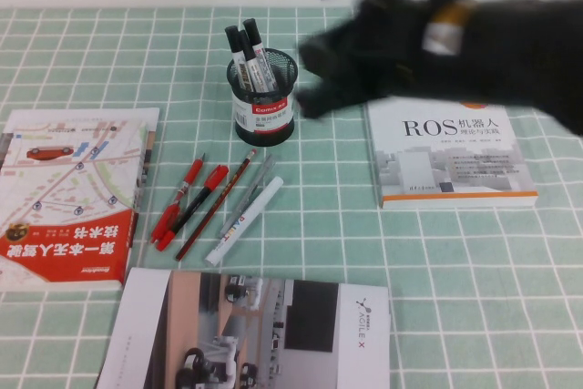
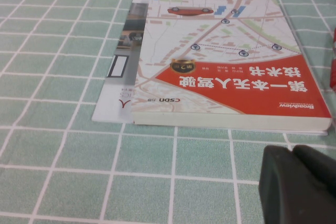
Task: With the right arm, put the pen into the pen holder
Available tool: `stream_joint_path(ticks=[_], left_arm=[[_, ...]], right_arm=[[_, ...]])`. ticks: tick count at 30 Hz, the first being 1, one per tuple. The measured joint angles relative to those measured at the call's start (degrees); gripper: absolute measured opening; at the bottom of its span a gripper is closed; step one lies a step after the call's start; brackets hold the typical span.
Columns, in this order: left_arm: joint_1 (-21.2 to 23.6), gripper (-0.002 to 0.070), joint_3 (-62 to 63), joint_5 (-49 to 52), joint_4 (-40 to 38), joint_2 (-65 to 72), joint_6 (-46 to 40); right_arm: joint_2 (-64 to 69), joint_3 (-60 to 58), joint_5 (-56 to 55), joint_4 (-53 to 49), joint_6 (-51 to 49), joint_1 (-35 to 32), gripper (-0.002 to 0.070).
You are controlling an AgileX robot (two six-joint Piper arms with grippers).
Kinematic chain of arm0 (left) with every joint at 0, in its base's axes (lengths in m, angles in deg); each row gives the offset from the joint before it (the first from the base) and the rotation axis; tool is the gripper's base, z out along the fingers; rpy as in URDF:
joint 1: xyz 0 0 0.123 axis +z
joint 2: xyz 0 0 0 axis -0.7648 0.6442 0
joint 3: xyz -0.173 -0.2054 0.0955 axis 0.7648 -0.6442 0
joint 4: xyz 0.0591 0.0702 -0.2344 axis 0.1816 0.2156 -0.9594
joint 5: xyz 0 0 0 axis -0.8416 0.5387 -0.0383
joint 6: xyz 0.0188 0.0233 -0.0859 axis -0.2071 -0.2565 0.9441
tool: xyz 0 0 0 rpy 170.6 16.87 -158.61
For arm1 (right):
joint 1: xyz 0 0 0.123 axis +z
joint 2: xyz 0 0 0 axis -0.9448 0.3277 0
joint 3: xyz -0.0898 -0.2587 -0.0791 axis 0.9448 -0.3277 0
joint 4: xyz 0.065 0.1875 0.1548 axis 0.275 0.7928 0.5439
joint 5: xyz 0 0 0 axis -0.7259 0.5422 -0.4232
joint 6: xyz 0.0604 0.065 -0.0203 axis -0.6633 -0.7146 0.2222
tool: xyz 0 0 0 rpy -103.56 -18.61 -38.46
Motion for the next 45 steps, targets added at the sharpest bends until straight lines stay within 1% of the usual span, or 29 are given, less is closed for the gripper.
stream_joint_path(ticks=[5, 9, 14, 20, 25, 28, 34, 37, 41, 45], left_arm=[[0.0, -0.0004, 0.0, 0.0, 0.0, 0.0, 0.0], [0.0, -0.0004, 0.0, 0.0, 0.0, 0.0, 0.0], [0.0, -0.0004, 0.0, 0.0, 0.0, 0.0, 0.0], [0.0, -0.0004, 0.0, 0.0, 0.0, 0.0, 0.0], [0.0, -0.0004, 0.0, 0.0, 0.0, 0.0, 0.0], [0.0, -0.0004, 0.0, 0.0, 0.0, 0.0, 0.0], [0.0, -0.0004, 0.0, 0.0, 0.0, 0.0, 0.0], [0.0, -0.0004, 0.0, 0.0, 0.0, 0.0, 0.0], [0.0, -0.0004, 0.0, 0.0, 0.0, 0.0, 0.0], [0.0, -0.0004, 0.0, 0.0, 0.0, 0.0, 0.0]], right_arm=[[-13.5, -12.9, 1.1, 0.8, 0.0, 0.0, -0.0019], [-22.9, -21.3, 7.0, 1.0, -0.1, 0.0, -0.0019], [-31.0, -28.4, 12.6, -1.3, -0.2, 0.0, -0.0019], [-35.5, -36.1, 11.5, -4.1, -2.3, 0.0, -0.0019], [-38.7, -43.7, 4.9, -7.4, -7.4, -0.7, -0.0019], [-41.7, -49.5, -0.1, -8.2, -9.3, -5.2, -0.0019], [-53.3, -62.2, -6.2, -7.7, -10.3, -21.7, -0.0019], [-61.0, -66.7, -6.5, -7.5, -10.4, -27.3, -0.0019], [-70.8, -71.5, -6.5, -7.6, -10.5, -31.3, -0.0019], [-79.0, -75.3, -6.5, -7.6, -10.5, -32.1, -0.0019]])
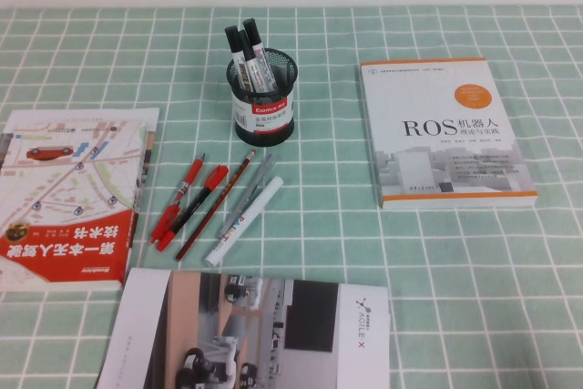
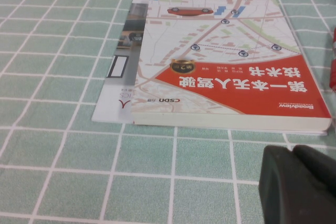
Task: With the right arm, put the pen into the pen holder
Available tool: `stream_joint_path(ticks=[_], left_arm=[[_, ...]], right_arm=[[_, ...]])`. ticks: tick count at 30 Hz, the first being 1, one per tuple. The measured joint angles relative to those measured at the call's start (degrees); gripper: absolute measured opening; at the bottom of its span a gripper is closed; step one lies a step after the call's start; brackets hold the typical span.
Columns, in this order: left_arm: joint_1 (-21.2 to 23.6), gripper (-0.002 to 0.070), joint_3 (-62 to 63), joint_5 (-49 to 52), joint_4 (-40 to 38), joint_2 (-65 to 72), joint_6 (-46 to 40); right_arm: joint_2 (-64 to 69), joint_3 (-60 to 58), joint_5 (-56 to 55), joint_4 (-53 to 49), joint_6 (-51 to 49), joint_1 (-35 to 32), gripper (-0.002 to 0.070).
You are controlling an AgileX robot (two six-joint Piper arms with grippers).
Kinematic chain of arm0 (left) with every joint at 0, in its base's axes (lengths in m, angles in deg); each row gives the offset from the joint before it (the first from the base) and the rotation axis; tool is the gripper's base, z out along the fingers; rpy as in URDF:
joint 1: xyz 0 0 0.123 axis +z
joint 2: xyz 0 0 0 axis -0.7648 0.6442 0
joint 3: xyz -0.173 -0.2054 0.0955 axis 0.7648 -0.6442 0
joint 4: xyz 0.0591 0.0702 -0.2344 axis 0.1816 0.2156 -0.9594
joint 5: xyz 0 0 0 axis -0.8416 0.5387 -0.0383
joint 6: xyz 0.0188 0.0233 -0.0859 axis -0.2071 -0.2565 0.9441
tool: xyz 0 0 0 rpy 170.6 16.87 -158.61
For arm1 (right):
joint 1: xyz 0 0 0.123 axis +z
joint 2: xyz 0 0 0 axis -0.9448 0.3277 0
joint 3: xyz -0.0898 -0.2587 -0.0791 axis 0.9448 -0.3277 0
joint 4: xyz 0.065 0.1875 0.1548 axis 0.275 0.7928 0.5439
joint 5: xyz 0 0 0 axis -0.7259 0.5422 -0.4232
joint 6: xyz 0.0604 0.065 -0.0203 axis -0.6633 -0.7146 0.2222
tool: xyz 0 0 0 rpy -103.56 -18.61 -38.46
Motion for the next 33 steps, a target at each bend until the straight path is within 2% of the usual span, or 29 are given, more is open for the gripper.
stream_joint_path(ticks=[5, 33], left_arm=[[0.0, -0.0004, 0.0, 0.0, 0.0, 0.0, 0.0], [0.0, -0.0004, 0.0, 0.0, 0.0, 0.0, 0.0]], right_arm=[[-6.2, -2.4, 0.0, 0.0, -0.1, -0.3, -0.0019], [-6.6, -2.6, 5.8, 1.5, -0.2, -0.3, -0.002]])
